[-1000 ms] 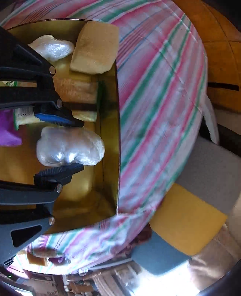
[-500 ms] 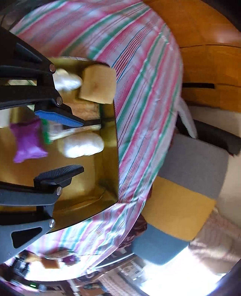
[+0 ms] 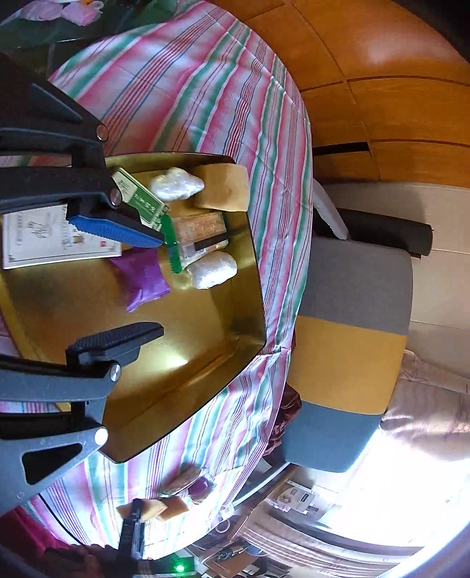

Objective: Organize objects
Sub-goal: 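Carry the white wrapped bundle into the gold tray and open the left tool, then carry the yellow sponge into the gold tray and open the right tool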

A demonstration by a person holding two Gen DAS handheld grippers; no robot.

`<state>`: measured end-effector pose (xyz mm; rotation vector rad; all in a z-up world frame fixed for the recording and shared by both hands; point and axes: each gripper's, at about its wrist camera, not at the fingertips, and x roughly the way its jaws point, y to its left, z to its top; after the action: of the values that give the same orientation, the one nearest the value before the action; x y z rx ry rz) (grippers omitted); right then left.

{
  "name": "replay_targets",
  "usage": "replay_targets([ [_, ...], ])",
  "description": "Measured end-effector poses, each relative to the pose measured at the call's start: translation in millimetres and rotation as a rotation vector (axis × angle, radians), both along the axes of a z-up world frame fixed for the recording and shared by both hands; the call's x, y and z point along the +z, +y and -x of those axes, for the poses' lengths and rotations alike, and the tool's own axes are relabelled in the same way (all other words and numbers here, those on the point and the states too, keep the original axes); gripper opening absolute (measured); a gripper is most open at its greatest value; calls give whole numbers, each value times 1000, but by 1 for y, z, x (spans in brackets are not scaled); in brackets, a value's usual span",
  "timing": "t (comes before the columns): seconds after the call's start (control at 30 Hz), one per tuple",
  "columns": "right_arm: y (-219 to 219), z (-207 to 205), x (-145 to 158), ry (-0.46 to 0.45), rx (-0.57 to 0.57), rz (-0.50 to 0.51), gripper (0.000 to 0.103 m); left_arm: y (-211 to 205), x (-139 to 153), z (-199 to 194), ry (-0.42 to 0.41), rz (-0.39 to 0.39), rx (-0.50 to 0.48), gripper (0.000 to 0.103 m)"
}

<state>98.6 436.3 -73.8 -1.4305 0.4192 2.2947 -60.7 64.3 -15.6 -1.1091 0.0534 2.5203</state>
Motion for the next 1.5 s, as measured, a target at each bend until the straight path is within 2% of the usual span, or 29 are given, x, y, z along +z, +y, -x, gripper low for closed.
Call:
replay_targets([
  [0.13, -40, 17, 25, 55, 70, 5, 59, -5, -3, -7, -8, -15, -3, 43],
  [0.33, -91, 69, 50, 131, 216, 17, 59, -11, -9, -12, -9, -11, 8, 43],
  [0.53, -147, 120, 68, 140, 364, -5, 59, -20, -11, -8, -10, -23, 18, 43],
  [0.8, -195, 189, 59, 96, 473, -35, 59, -36, -22, -1, -59, -61, 50, 43],
  [1.03, -217, 256, 27, 21, 502, -60, 60, -47, -26, 7, -81, -81, 71, 43],
  [1.17, -220, 284, 13, 22, 490, -41, 65, -51, -30, 9, -98, -82, 79, 43],
  [1.23, -217, 290, 14, 55, 471, -17, 73, -51, -31, 10, -104, -82, 79, 43],
  [1.27, -215, 290, 16, 72, 466, -1, 80, -51, -32, 10, -105, -81, 80, 43],
  [1.37, -210, 286, 21, 100, 457, 23, 86, -50, -33, 10, -109, -78, 82, 43],
  [1.4, -209, 284, 22, 103, 461, 38, 94, -50, -33, 10, -108, -80, 81, 43],
  [1.5, -205, 275, 27, 120, 452, 42, 97, -49, -30, 7, -96, -80, 75, 43],
])
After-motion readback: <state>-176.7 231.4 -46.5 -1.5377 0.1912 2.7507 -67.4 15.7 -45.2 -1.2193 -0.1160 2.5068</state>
